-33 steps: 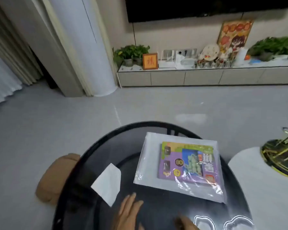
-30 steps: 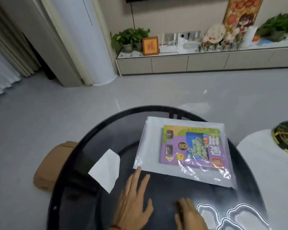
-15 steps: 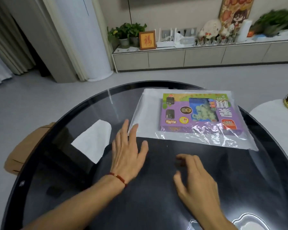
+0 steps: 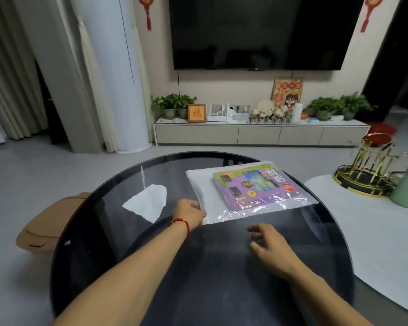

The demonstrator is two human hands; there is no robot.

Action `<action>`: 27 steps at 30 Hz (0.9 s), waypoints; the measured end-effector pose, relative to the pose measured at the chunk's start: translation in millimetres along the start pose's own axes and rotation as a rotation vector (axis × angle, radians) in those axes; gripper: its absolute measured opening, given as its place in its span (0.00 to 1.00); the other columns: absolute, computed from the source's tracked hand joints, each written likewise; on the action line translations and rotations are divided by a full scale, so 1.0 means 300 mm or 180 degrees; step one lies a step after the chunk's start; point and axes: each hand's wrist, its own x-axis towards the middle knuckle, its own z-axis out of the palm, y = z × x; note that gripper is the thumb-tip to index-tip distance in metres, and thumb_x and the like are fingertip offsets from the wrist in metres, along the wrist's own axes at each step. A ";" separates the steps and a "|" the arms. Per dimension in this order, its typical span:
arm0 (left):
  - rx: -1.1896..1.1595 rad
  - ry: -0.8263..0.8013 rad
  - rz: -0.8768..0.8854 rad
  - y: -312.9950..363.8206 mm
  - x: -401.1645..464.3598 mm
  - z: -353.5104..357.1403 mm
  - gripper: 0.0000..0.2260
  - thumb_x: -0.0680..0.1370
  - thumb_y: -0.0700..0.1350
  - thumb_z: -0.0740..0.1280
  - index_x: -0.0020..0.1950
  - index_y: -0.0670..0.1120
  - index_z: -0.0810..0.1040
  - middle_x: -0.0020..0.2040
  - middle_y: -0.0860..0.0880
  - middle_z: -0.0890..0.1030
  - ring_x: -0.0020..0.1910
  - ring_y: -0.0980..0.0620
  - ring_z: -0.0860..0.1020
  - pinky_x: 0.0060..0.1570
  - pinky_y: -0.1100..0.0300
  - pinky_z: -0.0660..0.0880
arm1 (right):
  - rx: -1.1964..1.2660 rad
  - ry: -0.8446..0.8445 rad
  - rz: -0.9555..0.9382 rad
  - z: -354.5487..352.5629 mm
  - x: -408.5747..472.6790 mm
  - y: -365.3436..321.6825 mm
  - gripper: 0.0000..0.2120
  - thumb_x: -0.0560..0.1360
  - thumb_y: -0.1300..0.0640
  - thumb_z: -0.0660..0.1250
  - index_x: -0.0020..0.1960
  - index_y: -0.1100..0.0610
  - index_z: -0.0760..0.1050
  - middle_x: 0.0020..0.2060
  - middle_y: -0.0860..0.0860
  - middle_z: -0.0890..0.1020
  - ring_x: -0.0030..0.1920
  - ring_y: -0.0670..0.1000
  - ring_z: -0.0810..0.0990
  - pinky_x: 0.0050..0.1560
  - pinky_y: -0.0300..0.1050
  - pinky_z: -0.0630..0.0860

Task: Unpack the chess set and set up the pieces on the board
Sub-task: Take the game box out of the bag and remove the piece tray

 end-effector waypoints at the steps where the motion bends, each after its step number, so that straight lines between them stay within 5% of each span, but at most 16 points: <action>1: -0.0160 -0.0184 -0.0026 -0.002 -0.053 0.002 0.03 0.66 0.35 0.68 0.33 0.39 0.80 0.28 0.45 0.76 0.28 0.46 0.74 0.34 0.60 0.73 | -0.0101 -0.0079 0.0043 -0.018 -0.007 -0.014 0.21 0.76 0.61 0.66 0.69 0.56 0.71 0.62 0.53 0.74 0.53 0.46 0.77 0.58 0.37 0.71; 5: -0.0989 -0.0628 -0.0186 0.023 -0.167 0.020 0.06 0.74 0.32 0.63 0.44 0.36 0.79 0.34 0.39 0.77 0.26 0.49 0.73 0.26 0.60 0.70 | -0.0164 0.0308 -0.0149 -0.061 -0.016 -0.050 0.28 0.77 0.58 0.65 0.75 0.46 0.62 0.65 0.52 0.68 0.53 0.50 0.76 0.58 0.43 0.69; 7: -0.1111 -0.0648 -0.0137 0.032 -0.169 0.030 0.11 0.76 0.33 0.59 0.51 0.40 0.80 0.35 0.42 0.78 0.29 0.50 0.73 0.28 0.59 0.71 | -0.0616 0.0450 -0.0218 -0.056 0.003 -0.044 0.29 0.78 0.55 0.65 0.76 0.43 0.61 0.71 0.51 0.65 0.66 0.54 0.70 0.65 0.51 0.69; 11: 0.0098 -0.0058 0.0868 0.017 -0.095 0.038 0.13 0.78 0.36 0.64 0.52 0.47 0.87 0.41 0.53 0.83 0.40 0.54 0.80 0.44 0.65 0.74 | -0.0961 0.0394 -0.0271 -0.035 0.063 -0.006 0.24 0.79 0.44 0.59 0.75 0.41 0.65 0.78 0.46 0.61 0.78 0.52 0.56 0.72 0.61 0.63; 14: 0.0161 -0.0010 0.1090 0.008 -0.029 0.046 0.06 0.77 0.40 0.70 0.48 0.46 0.88 0.47 0.57 0.85 0.48 0.60 0.81 0.53 0.68 0.75 | -0.0670 0.0729 -0.0334 -0.028 0.104 0.002 0.30 0.73 0.37 0.50 0.67 0.47 0.77 0.69 0.48 0.75 0.72 0.53 0.68 0.68 0.58 0.70; 18: -0.0509 -0.0056 0.0586 0.032 0.037 0.095 0.08 0.74 0.45 0.74 0.40 0.40 0.85 0.35 0.51 0.83 0.35 0.53 0.79 0.44 0.60 0.78 | -0.1166 0.0429 -0.0385 -0.038 0.146 -0.029 0.34 0.69 0.32 0.48 0.70 0.41 0.70 0.70 0.46 0.70 0.73 0.52 0.64 0.71 0.65 0.63; 21: -0.1059 -0.0218 0.0244 0.070 0.036 0.132 0.10 0.75 0.48 0.75 0.53 0.44 0.83 0.41 0.46 0.85 0.34 0.51 0.84 0.42 0.58 0.82 | -0.1464 0.0406 -0.0424 -0.025 0.166 -0.057 0.33 0.71 0.27 0.47 0.70 0.41 0.68 0.70 0.45 0.69 0.72 0.51 0.65 0.74 0.68 0.52; 24: -0.1597 -0.0534 0.0008 0.084 0.012 0.146 0.09 0.81 0.44 0.68 0.61 0.48 0.81 0.51 0.44 0.82 0.34 0.52 0.83 0.38 0.58 0.81 | -0.1168 0.0592 -0.0382 0.003 0.178 -0.086 0.32 0.73 0.23 0.47 0.61 0.42 0.74 0.62 0.43 0.76 0.65 0.50 0.72 0.70 0.62 0.57; 27: -0.2072 -0.0884 -0.0155 0.091 -0.016 0.130 0.12 0.83 0.40 0.63 0.58 0.52 0.84 0.59 0.46 0.81 0.48 0.45 0.85 0.44 0.49 0.82 | -0.1217 0.0729 -0.0406 0.034 0.206 -0.121 0.28 0.73 0.24 0.50 0.53 0.45 0.74 0.51 0.43 0.80 0.55 0.50 0.76 0.66 0.58 0.63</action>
